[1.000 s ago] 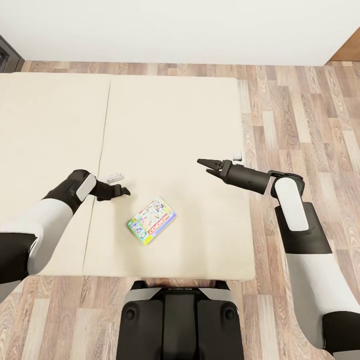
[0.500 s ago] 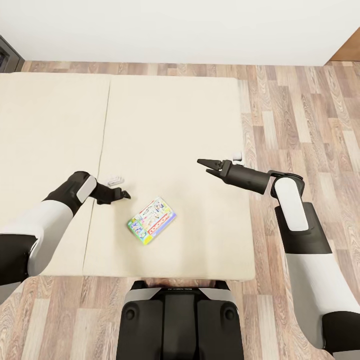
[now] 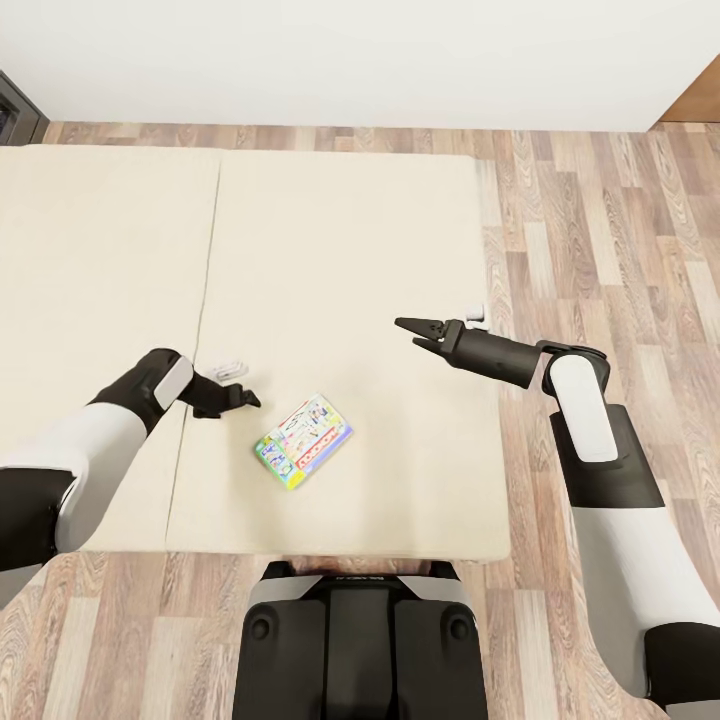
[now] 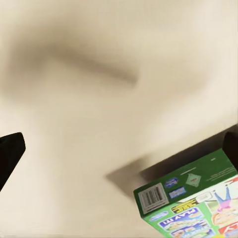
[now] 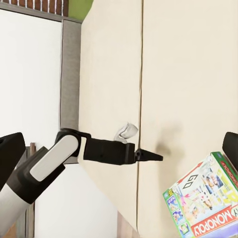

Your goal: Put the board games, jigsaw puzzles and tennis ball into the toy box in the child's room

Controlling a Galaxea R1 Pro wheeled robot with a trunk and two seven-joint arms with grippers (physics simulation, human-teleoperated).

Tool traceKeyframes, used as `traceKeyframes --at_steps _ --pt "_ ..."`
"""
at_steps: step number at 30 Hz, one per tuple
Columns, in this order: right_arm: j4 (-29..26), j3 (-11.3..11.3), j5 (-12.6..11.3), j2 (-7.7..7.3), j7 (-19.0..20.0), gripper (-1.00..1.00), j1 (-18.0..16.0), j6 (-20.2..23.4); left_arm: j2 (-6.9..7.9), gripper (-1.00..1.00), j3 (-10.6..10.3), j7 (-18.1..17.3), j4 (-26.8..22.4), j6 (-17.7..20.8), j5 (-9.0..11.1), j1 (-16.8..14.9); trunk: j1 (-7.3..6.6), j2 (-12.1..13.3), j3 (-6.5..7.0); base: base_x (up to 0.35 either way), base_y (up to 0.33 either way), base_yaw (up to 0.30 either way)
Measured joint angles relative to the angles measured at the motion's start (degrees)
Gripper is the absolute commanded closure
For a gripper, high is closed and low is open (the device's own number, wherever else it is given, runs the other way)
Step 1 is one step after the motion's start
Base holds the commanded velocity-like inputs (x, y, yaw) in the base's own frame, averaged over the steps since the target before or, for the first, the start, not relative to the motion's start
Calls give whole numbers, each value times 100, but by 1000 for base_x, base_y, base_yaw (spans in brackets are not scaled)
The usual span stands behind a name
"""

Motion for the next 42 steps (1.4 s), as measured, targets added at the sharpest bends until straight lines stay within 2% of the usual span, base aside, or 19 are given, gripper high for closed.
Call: traceKeyframes --at_steps 6,22,24,31,39,41,42 --pt "3 0 0 5 -21 -100 0 0 -32 -100 9 -3 114 9 -8 0 0 0 0 0 0 0" --pt "2 7 -9 -9 -38 -100 7 0 -326 -100 14 8 809 -64 -42 48 0 0 0 0 0 0" --pt "3 8 -11 -8 -38 -100 8 0 -341 -100 -17 15 767 -63 -122 94 -2 -3 1 0 0 0" --pt "9 8 -12 -5 -38 -100 9 0 -362 -100 -45 7 801 -77 -156 76 -3 -3 1 0 0 0" --pt "10 8 -13 -11 -38 -100 9 0 -402 -100 -199 -275 856 -89 -450 39 -4 -4 1 0 0 0" --pt "15 8 -10 -7 -38 -100 9 0 -393 -100 -188 -243 849 -95 -412 42 -3 -3 1 0 0 0" --pt "16 10 -8 -6 -38 -100 9 0 -361 -100 -199 -384 846 -88 -436 45 -3 -4 1 0 0 0"
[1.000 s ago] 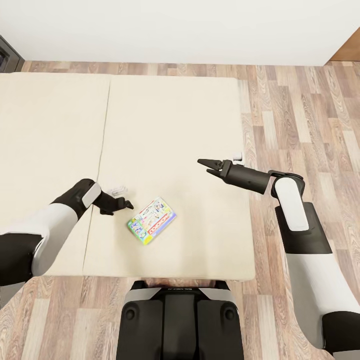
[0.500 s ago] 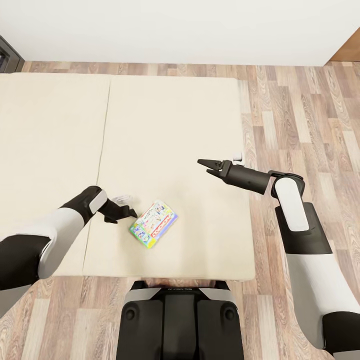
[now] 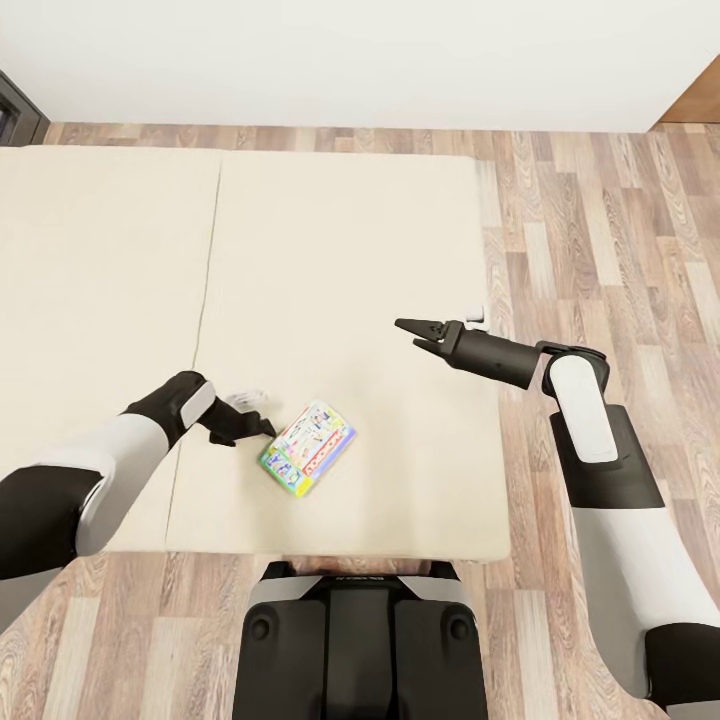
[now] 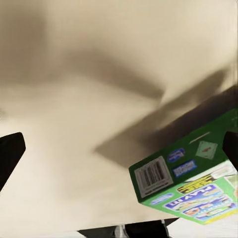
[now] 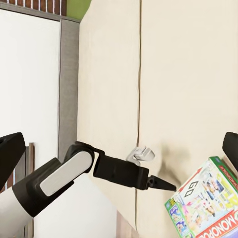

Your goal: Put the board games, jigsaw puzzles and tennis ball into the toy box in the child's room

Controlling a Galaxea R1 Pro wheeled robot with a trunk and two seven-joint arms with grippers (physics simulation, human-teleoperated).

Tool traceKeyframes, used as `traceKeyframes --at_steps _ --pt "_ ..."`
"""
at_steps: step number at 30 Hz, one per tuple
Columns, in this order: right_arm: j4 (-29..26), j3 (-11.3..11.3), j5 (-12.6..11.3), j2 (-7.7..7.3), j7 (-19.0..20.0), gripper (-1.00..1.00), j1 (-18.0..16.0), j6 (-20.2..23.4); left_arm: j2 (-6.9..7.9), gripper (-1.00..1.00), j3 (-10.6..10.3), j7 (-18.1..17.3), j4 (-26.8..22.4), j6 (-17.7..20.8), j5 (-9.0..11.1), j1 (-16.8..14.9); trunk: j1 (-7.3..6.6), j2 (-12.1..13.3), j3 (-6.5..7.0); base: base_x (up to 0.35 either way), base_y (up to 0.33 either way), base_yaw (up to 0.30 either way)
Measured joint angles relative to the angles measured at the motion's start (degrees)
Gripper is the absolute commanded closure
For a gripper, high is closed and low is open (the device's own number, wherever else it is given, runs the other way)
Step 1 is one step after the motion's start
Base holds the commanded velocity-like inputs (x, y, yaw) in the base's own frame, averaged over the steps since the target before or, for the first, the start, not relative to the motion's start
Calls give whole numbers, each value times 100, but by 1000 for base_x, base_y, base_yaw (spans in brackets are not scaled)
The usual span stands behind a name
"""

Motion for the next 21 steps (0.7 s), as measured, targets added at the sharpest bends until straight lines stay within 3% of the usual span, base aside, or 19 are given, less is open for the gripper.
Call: traceKeyframes --at_steps 5,11,21 --pt "2 -1 2 4 0 -100 0 0 17 -100 8 -211 -28 -21 -22 4 0 0 0 0 0 0" --pt "3 -2 5 0 0 -100 0 0 -39 -100 141 -301 -46 -13 225 38 1 1 0 0 0 0" --pt "3 7 6 8 0 -100 0 0 35 -100 54 -755 -307 6 19 195 0 0 0 0 0 0"
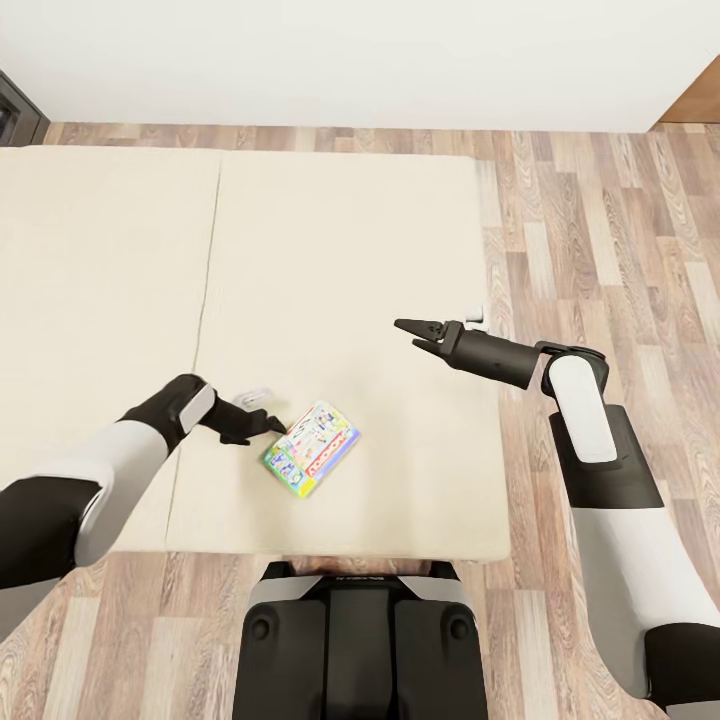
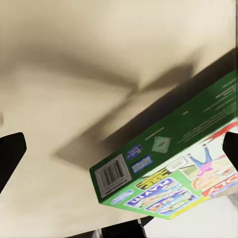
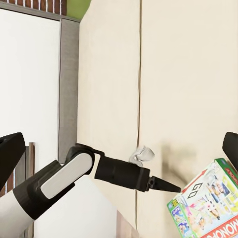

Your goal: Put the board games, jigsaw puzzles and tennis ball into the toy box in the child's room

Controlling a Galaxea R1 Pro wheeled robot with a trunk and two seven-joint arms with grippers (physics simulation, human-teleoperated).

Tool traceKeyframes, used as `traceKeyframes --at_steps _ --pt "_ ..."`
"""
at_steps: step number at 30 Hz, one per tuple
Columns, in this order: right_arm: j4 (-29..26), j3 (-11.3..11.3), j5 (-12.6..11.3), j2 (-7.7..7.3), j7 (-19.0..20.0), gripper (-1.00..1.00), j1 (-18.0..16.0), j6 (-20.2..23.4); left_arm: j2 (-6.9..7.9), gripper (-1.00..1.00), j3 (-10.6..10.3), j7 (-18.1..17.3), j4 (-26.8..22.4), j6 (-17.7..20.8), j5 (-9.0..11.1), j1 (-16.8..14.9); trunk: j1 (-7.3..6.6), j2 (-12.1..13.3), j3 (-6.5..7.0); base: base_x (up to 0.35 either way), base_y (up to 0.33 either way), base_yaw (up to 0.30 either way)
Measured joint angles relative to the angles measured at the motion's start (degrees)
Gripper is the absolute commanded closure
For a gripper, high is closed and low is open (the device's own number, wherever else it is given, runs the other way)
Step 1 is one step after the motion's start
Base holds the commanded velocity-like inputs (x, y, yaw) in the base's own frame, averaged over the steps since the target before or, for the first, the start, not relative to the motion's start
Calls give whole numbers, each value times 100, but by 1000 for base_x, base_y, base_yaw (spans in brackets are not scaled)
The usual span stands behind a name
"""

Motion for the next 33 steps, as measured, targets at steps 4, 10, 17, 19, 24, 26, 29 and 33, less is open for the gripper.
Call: traceKeyframes --at_steps 4,10,17,19,24,26,29,33 --pt "0 0 1 0 0 -100 0 0 47 -100 26 -81 -20 -10 65 27 1 0 0 0 0 0" --pt "0 0 1 -2 0 -100 0 0 53 -100 38 -132 -32 -7 107 54 1 0 0 0 0 0" --pt "0 0 1 -9 0 -100 0 0 54 -100 44 -159 -40 -2 127 73 1 0 0 0 0 0" --pt "0 0 1 -10 0 -100 0 0 46 -100 42 -160 -41 2 126 78 1 0 0 0 0 0" --pt "0 0 1 -11 0 -100 0 0 53 -100 44 -186 -41 2 132 83 1 1 0 0 0 0" --pt "0 0 1 -11 0 -100 0 0 65 -100 40 -231 -42 -4 135 88 1 1 0 0 0 0" --pt "0 0 0 -11 0 -100 0 0 78 -100 -2 -325 -42 -12 133 95 1 1 0 0 -3 0" --pt "-1 -6 4 -11 0 -100 0 1 -90 -100 -115 -480 -53 -14 193 150 2 2 0 0 -107 0"
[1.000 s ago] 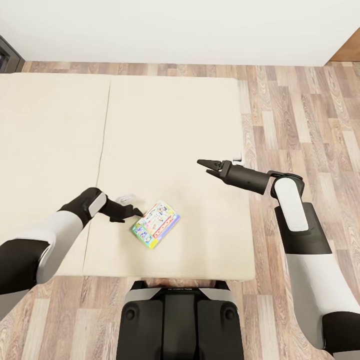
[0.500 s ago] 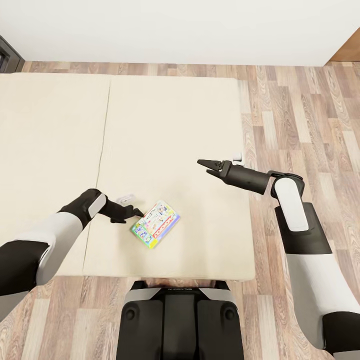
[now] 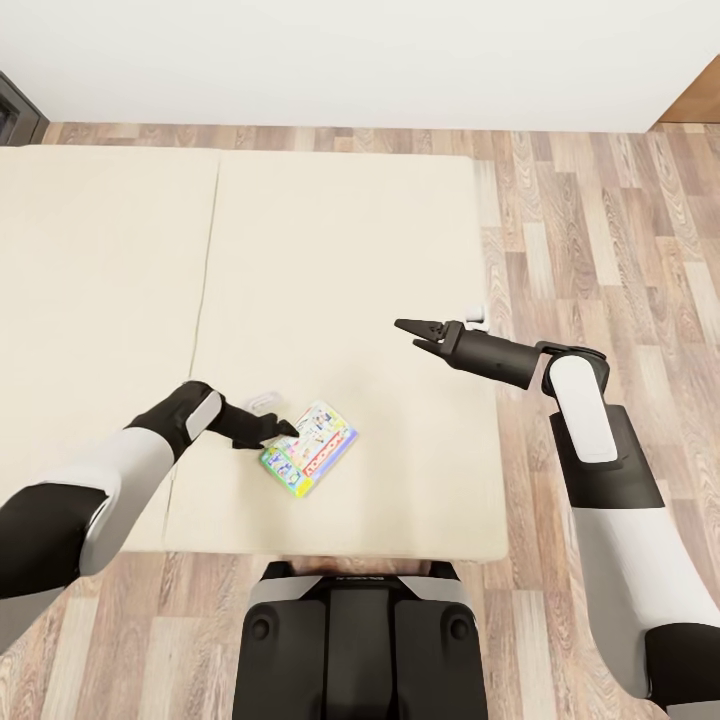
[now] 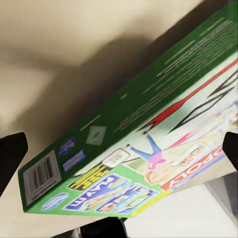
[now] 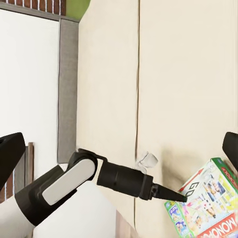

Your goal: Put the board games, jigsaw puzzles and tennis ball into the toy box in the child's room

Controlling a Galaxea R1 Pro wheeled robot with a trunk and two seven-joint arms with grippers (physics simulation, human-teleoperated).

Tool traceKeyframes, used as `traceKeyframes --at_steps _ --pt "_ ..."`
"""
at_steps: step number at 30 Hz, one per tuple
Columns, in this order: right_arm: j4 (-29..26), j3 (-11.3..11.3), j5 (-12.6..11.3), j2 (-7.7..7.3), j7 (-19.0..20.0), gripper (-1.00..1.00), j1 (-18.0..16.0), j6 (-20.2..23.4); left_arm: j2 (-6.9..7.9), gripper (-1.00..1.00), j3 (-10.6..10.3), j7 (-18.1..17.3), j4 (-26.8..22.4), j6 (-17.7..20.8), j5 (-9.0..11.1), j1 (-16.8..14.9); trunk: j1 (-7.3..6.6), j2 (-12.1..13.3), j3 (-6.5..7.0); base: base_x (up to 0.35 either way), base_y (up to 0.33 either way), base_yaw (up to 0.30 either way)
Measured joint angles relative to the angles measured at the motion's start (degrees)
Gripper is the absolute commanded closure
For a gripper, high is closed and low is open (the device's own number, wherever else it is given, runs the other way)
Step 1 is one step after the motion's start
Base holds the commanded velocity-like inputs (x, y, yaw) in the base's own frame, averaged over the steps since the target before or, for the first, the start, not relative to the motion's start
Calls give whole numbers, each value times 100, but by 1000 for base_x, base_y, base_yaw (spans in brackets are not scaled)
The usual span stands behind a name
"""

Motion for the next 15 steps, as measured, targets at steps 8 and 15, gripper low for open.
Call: traceKeyframes --at_steps 8,15 --pt "0 -2 -2 -11 0 -100 0 0 -4 -100 -49 -68 -8 5 144 14 1 2 -1 0 -140 0" --pt "0 4 -2 -17 0 -100 0 -1 -4 -100 -56 -76 -9 8 144 15 1 2 -1 0 -14 0"
